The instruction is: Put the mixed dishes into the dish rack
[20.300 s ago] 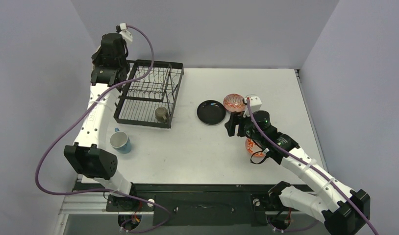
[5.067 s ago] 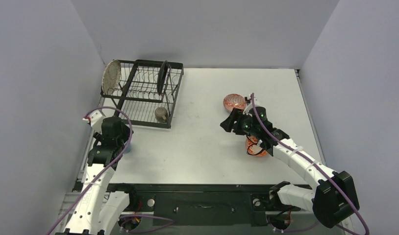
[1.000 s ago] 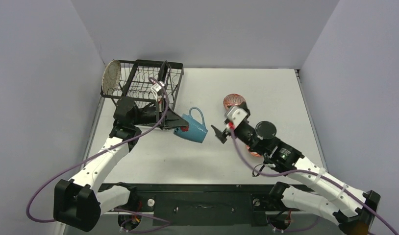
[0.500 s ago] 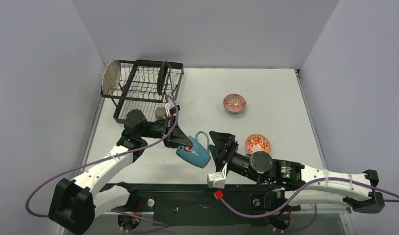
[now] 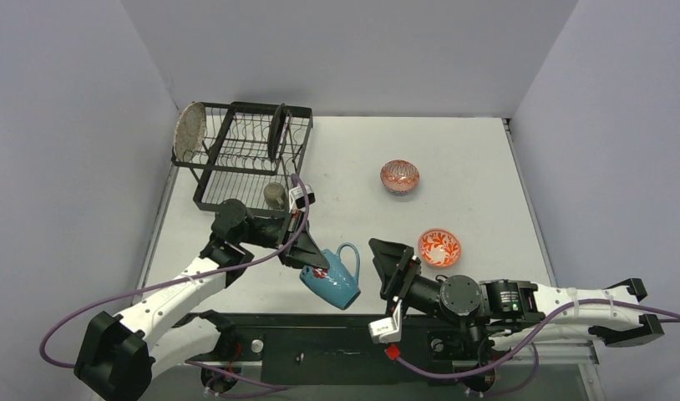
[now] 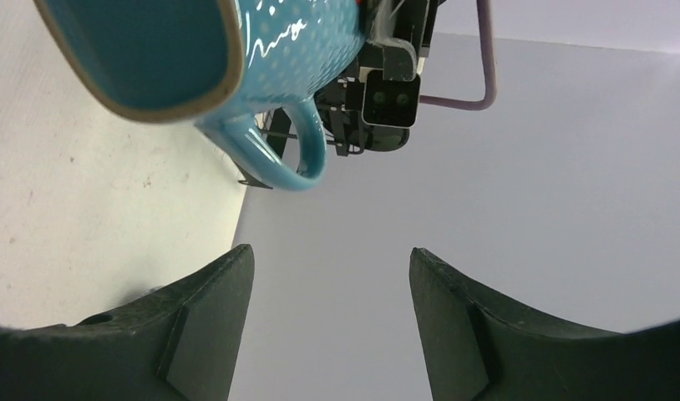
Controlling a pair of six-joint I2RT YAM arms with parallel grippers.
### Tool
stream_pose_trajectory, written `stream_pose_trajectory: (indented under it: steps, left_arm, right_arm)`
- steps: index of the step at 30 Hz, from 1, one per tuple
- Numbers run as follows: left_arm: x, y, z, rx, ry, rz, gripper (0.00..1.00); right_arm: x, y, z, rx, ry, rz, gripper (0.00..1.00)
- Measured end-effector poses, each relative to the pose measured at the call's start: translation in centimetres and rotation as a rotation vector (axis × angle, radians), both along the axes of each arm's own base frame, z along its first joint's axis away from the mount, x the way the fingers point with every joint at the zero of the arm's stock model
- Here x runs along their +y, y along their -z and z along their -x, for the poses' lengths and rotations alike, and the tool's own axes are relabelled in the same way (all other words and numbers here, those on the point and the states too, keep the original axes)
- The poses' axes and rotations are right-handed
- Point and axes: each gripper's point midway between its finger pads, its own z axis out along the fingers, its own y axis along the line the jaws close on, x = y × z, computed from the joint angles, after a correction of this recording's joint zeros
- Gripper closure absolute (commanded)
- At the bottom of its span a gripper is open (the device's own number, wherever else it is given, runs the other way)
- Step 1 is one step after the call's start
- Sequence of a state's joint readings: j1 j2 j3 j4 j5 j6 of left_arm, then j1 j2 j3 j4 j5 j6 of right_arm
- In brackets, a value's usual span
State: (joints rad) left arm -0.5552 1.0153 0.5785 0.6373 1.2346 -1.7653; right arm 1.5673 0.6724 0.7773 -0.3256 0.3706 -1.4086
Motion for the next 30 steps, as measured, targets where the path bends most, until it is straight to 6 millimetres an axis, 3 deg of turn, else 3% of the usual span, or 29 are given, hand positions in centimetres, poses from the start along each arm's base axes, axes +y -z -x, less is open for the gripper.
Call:
stream_pose_trajectory:
  steps: [4,15,27,30]
  left_arm:
    - [-0.1,0.0,0.4,0.000,0.017,-0.001,1.00]
    - [-0.5,0.3,1.1,0.013,0.050,-0.010,1.00]
    - [-0.7,0.6,1.4,-0.001,0.062,-0.013,1.00]
    - [-0.8,0.6,1.0,-0.028,0.050,-0.022,1.00]
  right_arm:
    - [-0.3,0.6,0.2,-0.026,-0.005,0.047,0.38]
    - [2.1,2.9,1.2,-0.087,-0.059,0.164,0.44]
    - [2.2,3.0,1.5,-0.040,-0.065,0.095,0.34]
    - [2.0,3.1,1.6,0.027,-0.050,0.055,0.27]
